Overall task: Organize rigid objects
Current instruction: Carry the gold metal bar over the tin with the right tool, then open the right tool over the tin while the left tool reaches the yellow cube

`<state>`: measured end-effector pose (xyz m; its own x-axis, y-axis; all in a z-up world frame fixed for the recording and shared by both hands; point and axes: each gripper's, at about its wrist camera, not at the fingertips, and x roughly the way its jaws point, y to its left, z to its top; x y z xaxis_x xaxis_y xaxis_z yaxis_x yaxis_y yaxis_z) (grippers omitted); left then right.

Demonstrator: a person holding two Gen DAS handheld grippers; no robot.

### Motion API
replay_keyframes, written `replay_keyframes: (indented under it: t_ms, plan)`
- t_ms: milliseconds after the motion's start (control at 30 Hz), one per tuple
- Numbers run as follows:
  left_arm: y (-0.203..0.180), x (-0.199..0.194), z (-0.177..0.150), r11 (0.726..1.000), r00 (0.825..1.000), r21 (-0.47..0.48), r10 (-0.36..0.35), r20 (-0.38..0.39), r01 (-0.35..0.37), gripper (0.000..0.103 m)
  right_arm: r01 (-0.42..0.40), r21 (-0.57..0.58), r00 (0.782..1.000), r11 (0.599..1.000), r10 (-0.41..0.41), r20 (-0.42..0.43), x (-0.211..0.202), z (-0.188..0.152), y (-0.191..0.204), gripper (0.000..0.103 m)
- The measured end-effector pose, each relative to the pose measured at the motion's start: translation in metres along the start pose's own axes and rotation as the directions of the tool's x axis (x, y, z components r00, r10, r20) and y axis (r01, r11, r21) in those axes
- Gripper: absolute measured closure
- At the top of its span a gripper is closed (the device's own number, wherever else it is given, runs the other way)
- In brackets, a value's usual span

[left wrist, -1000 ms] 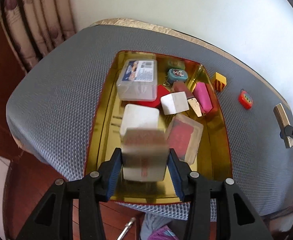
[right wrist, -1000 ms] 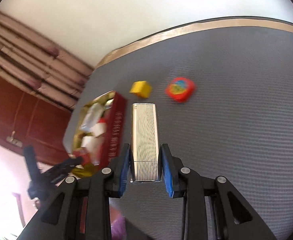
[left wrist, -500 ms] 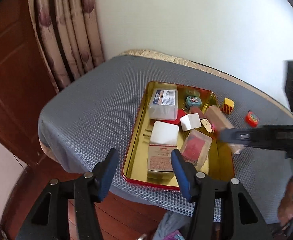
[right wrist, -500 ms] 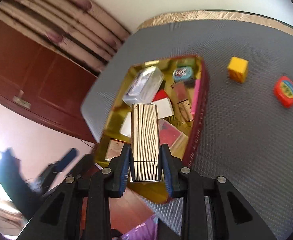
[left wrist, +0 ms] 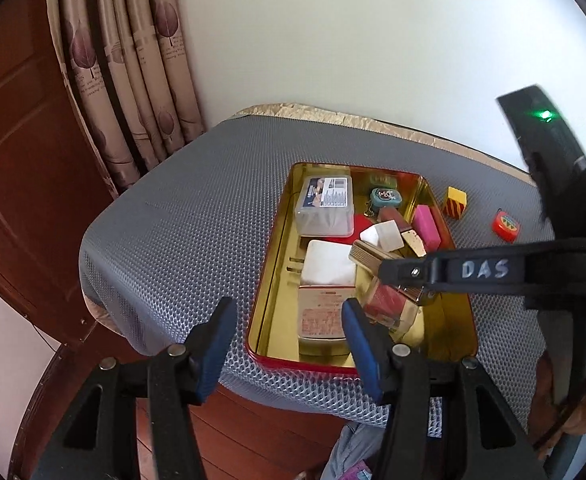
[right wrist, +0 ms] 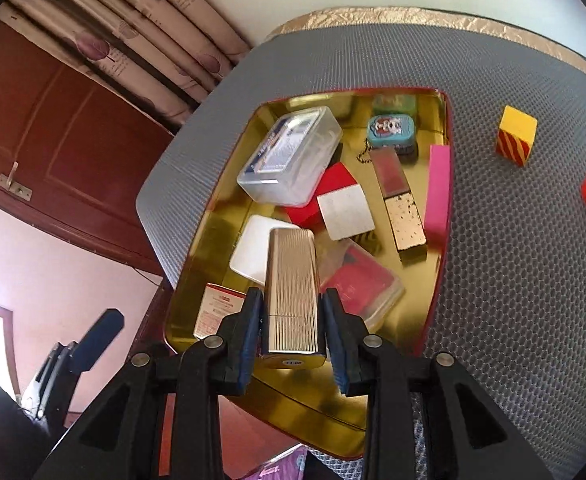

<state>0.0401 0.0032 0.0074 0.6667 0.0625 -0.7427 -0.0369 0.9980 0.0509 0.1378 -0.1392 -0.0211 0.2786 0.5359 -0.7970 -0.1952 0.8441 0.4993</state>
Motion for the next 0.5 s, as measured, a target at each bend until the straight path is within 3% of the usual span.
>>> replay_keyframes:
  t_ms: [67,167,267,400,467,500]
  plan:
    - [-0.001,0.002,-0.001,1.0,1.0,0.006,-0.002,-0.009,0.003,0.047,-0.025,0.021,0.999,0.999,0.024,0.045,-0.011,0.0,-0.003,0.071]
    - [-0.004,0.006,-0.003,1.0,1.0,0.019,0.003,-0.026,-0.002,0.047,-0.059,0.058,0.992,0.997,0.052,0.115,-0.031,-0.004,-0.019,0.058]
    - [-0.007,0.008,-0.005,1.0,0.999,0.031,0.001,-0.038,0.0,0.047,-0.041,0.102,0.984,0.994,0.022,0.176,-0.052,-0.012,-0.046,0.055]
    - [-0.012,0.011,-0.008,0.999,0.999,0.051,0.013,-0.044,-0.011,0.047,0.133,0.165,0.962,0.977,-0.168,0.217,-0.078,-0.036,-0.097,0.048]
    - [-0.015,0.012,-0.01,0.998,0.999,0.062,0.017,-0.048,-0.014,0.047,0.277,0.196,0.924,0.941,-0.317,0.216,-0.092,-0.052,-0.132,0.048]
    - [-0.016,0.013,-0.01,0.998,0.999,0.067,0.016,-0.052,-0.013,0.047,0.356,0.212,0.893,0.91,-0.398,0.21,-0.098,-0.059,-0.15,0.048]
